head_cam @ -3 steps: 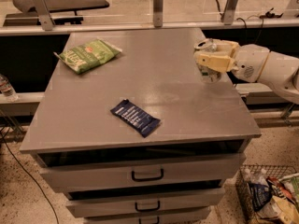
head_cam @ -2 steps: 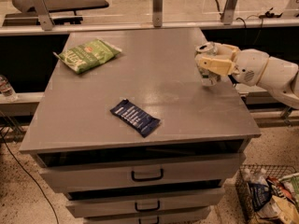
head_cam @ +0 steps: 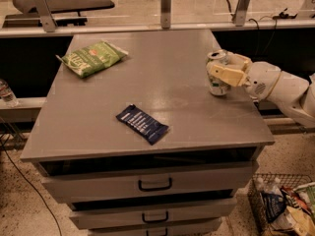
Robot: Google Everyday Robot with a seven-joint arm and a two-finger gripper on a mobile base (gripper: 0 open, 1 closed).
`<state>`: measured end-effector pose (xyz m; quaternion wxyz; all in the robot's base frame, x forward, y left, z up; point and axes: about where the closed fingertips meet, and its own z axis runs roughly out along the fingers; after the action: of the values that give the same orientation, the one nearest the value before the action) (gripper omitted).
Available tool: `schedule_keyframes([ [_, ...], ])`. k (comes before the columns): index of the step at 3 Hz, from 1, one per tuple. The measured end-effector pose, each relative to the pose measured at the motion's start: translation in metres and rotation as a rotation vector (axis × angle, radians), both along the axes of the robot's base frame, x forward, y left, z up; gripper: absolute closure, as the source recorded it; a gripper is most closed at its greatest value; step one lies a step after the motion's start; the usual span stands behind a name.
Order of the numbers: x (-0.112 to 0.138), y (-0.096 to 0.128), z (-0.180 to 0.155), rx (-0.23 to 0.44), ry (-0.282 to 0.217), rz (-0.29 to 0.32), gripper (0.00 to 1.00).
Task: Place 7up can upright
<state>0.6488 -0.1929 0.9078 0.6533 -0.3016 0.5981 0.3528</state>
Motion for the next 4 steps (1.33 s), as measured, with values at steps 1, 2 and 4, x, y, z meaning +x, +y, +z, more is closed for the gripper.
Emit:
schedule_keyframes([
  [1, 0.000, 0.000, 0.004, 0.000, 0.000, 0.000, 0.38],
  [2, 0.000, 0.000, 0.005, 0.000, 0.000, 0.000, 0.13],
  [4, -0.013, -0.026, -0.014, -0.037, 0.010, -0.049, 0.00],
])
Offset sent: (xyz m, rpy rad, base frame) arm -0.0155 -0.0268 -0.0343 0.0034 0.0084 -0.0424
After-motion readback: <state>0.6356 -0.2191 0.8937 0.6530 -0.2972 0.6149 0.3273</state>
